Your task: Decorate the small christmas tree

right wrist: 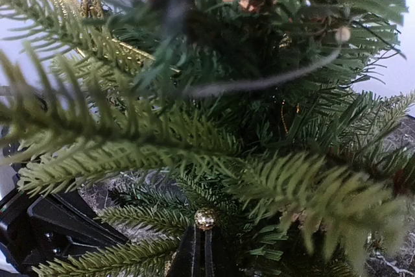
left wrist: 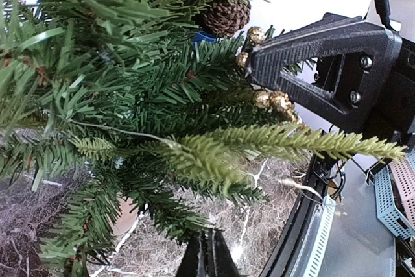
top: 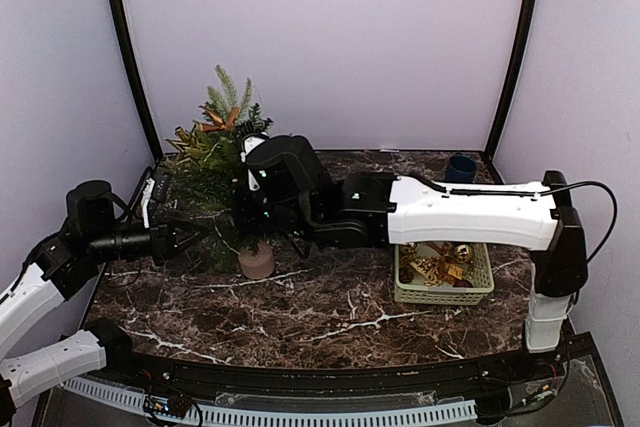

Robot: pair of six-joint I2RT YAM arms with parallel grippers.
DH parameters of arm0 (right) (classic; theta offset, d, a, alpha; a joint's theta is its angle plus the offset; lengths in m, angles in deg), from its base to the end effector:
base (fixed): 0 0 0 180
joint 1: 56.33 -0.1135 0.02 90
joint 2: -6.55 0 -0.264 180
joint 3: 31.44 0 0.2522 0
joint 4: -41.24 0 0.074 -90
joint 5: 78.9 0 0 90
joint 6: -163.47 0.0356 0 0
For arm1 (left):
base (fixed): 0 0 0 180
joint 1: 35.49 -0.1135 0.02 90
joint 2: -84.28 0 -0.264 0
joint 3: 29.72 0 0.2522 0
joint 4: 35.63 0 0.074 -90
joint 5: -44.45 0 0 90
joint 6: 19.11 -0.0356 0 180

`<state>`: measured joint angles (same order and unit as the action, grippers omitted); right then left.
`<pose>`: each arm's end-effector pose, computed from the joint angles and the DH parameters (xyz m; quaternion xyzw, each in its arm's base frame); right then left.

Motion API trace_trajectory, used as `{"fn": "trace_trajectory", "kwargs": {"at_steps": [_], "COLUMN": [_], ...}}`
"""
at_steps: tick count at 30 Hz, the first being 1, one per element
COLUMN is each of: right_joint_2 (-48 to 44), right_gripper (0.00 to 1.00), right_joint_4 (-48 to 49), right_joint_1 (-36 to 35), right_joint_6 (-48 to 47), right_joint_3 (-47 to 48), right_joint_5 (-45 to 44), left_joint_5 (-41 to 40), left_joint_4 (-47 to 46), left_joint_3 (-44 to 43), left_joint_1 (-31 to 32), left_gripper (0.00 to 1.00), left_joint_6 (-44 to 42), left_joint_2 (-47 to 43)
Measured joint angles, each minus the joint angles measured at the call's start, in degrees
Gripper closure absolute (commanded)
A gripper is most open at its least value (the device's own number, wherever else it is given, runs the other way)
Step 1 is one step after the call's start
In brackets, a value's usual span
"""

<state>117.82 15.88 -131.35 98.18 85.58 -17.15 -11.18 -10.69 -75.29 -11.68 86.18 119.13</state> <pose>0.1367 0.4458 0.3494 -0.2095 0.7771 0.2988 0.5128 0.1304 -0.0795 0.2859 0.2370 0.7384 -0.4161 0.4749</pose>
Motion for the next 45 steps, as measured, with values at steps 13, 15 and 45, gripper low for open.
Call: {"fn": "trace_trajectory", "kwargs": {"at_steps": [13, 15, 45], "right_joint_2": [-0.94, -1.62, -20.26], "right_gripper": [0.74, 0.73, 0.26], "right_joint_4": [0.07, 0.02, 0.92], "right_joint_1": [-0.31, -0.33, -1.79], "right_joint_6": [1.22, 1.29, 1.33], "right_joint_3": [-0.33, -0.59, -15.98], "right_joint_5": [0.2, 0.35, 10.4], "left_joint_5": [-1.03, -0.96, -9.14], "left_joint_4": [0.02, 0.0, 4.37], "left_joint_3": [0.09, 0.09, -1.4], "left_joint_1": [0.2, 0.22, 0.46], "left_gripper": [1.0, 1.0, 0.33], "left_joint_6": [0.0, 0.0, 0.9], "left_joint_2": [-0.81, -0.85, -9.7]}}
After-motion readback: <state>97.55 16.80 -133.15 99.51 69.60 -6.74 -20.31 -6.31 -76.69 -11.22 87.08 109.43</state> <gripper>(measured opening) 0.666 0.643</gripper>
